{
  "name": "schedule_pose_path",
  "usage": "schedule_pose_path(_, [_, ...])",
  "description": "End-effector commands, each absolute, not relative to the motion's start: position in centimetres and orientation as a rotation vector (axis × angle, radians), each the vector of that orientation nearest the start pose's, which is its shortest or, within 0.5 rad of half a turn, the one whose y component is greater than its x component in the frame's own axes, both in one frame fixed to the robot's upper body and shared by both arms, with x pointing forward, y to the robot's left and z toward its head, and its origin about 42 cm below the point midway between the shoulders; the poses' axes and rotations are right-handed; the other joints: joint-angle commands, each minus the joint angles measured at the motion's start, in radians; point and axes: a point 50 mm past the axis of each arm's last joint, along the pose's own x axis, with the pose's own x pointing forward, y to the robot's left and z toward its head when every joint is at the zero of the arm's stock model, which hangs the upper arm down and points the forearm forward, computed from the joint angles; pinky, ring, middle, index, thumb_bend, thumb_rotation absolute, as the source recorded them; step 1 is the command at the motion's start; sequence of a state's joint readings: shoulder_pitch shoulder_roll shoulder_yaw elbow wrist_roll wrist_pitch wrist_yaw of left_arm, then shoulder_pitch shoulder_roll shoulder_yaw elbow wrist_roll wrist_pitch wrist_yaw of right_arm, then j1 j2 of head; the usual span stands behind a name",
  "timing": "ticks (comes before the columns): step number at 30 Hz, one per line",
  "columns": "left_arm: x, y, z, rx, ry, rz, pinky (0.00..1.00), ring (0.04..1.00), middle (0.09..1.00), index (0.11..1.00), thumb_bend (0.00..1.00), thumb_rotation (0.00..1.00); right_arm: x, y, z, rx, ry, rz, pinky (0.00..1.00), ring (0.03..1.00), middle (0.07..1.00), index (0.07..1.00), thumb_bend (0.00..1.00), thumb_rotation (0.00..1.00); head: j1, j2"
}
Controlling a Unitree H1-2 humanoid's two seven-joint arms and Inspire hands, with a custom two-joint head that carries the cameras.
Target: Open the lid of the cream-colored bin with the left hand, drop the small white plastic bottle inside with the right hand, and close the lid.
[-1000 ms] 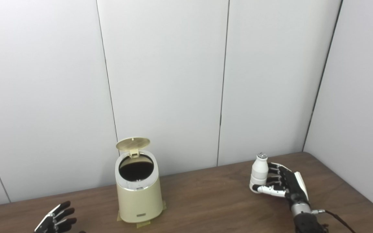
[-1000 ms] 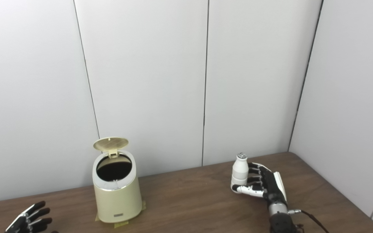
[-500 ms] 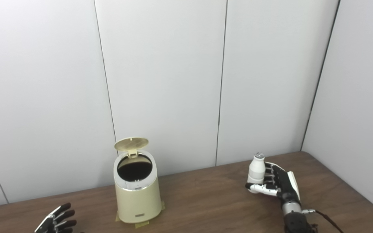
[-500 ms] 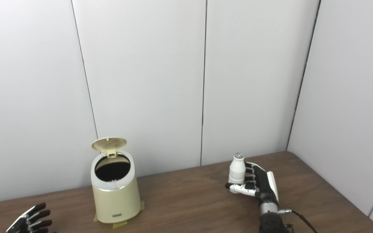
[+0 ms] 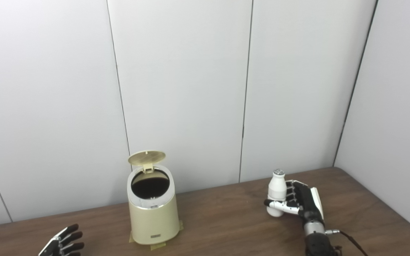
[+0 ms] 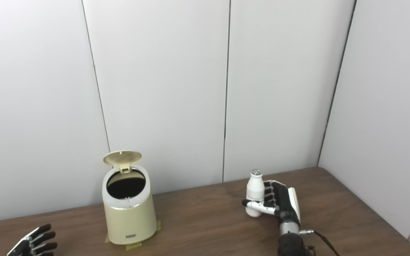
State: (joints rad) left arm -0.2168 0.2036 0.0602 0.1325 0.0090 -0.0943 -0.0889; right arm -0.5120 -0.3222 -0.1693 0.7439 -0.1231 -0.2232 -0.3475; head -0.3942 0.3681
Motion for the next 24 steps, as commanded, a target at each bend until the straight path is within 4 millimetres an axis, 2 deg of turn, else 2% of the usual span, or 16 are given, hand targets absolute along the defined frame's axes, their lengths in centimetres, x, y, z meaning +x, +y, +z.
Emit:
schedule_pose_path(1, [36.3,27.8,16.3,0.231,-0.257,-0.07,0.72,0.753,0.821,0.869,0.58,0.0,44.1,-37.7,16.6,-0.358,-0.208,-0.494,0.31,0.366,0.428,0.514,0.52,0.0,0.001,0.0])
schedule_pose_path(3, [36.3,27.8,16.3,0.229,-0.256,-0.07,0.73,0.751,0.822,0.876,0.58,0.0,44.0,-37.3,17.3,-0.359,-0.239,-0.478,0.32,0.374,0.432,0.518,0.52,0.0,0.005,0.0])
schedule_pose_path(6, [36.3,27.6,16.3,0.228,-0.256,-0.072,0.71,0.743,0.82,0.877,0.58,0.0,43.8,-35.6,19.4,-0.381,-0.31,-0.433,0.34,0.392,0.443,0.52,0.52,0.0,0.01,0.0])
schedule_pose_path(13, [36.2,27.3,16.1,0.231,-0.246,-0.07,0.71,0.751,0.825,0.873,0.6,0.0,44.2,-30.3,25.3,-0.541,-0.469,-0.263,0.32,0.378,0.443,0.521,0.52,0.0,0.039,-0.01])
schedule_pose_path(17, [36.2,27.0,15.9,0.221,-0.247,-0.073,0.72,0.757,0.83,0.874,0.59,0.0,44.9,-27.1,28.4,-0.539,-0.527,-0.184,0.34,0.393,0.448,0.511,0.53,0.0,0.063,-0.016])
schedule_pose_path(24, [36.3,26.1,15.3,0.226,-0.252,-0.069,0.7,0.742,0.81,0.853,0.63,0.0,45.9,-22.5,32.4,-0.566,-0.595,-0.073,0.3,0.349,0.43,0.52,0.52,0.0,0.147,-0.029])
